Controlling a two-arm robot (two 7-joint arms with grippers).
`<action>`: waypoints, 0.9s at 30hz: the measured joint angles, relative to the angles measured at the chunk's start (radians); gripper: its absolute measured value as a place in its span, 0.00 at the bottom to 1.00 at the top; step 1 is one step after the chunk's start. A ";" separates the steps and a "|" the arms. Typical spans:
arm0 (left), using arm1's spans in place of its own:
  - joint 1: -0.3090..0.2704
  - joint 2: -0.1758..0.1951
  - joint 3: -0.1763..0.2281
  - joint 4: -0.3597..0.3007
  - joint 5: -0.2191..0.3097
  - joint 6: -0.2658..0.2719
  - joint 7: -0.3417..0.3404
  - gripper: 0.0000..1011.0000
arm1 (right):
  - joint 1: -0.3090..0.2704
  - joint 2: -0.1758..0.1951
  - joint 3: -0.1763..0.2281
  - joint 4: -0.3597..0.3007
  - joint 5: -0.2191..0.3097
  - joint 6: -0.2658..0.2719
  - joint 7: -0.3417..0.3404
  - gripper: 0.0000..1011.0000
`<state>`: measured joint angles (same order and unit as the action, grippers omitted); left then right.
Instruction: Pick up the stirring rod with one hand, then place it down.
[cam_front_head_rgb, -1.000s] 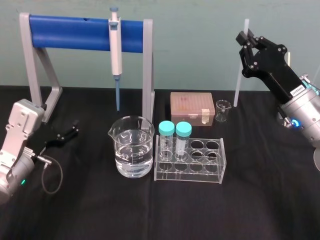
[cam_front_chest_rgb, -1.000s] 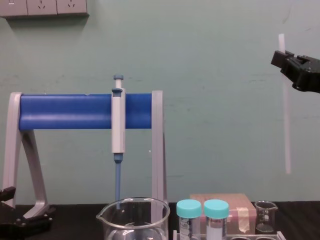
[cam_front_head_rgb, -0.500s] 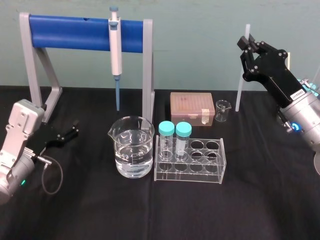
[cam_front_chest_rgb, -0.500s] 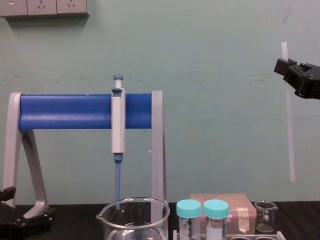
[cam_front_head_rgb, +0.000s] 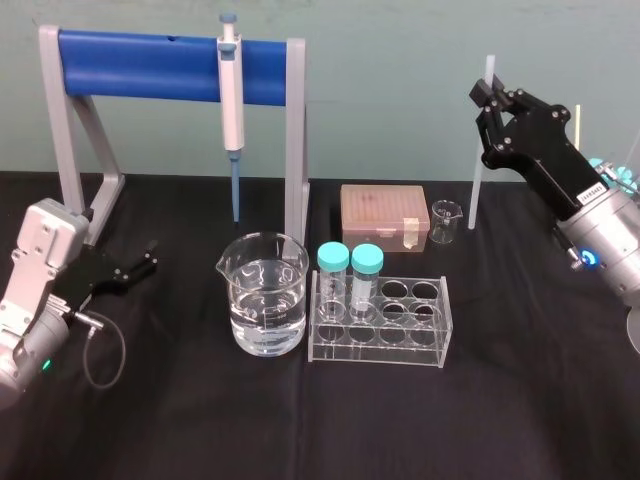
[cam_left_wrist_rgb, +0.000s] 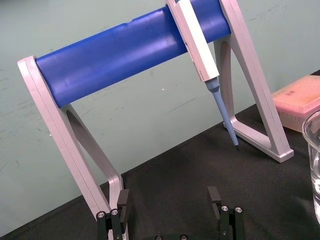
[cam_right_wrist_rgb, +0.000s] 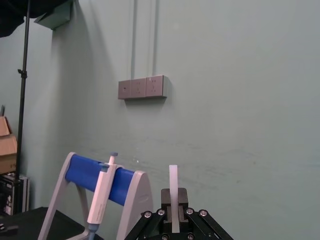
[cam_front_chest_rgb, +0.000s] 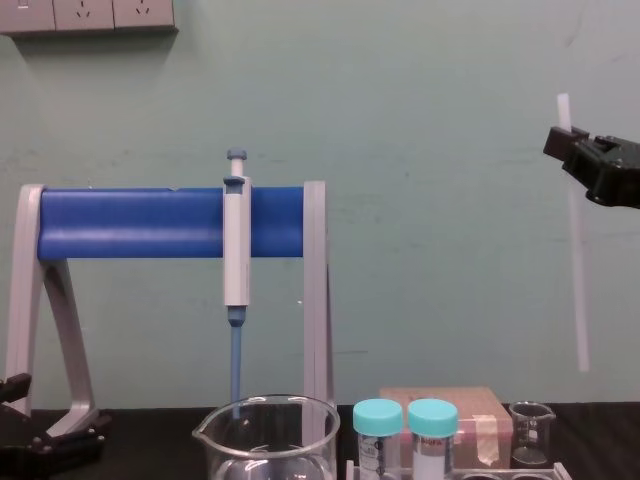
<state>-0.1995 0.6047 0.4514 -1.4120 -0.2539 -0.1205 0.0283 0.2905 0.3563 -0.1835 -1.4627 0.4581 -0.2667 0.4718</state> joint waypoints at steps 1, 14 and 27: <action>0.000 0.000 0.000 0.000 0.000 0.000 0.000 0.99 | 0.000 0.000 -0.001 0.001 0.000 0.002 0.002 0.07; 0.000 0.000 0.000 0.000 0.000 0.000 0.000 0.99 | 0.008 0.005 -0.011 0.014 0.007 0.012 0.016 0.07; 0.000 0.000 0.000 0.000 0.000 0.000 0.000 0.99 | 0.012 0.007 -0.019 0.021 0.014 0.012 0.024 0.07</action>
<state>-0.1995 0.6047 0.4514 -1.4120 -0.2539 -0.1206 0.0283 0.3028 0.3632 -0.2026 -1.4419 0.4725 -0.2543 0.4960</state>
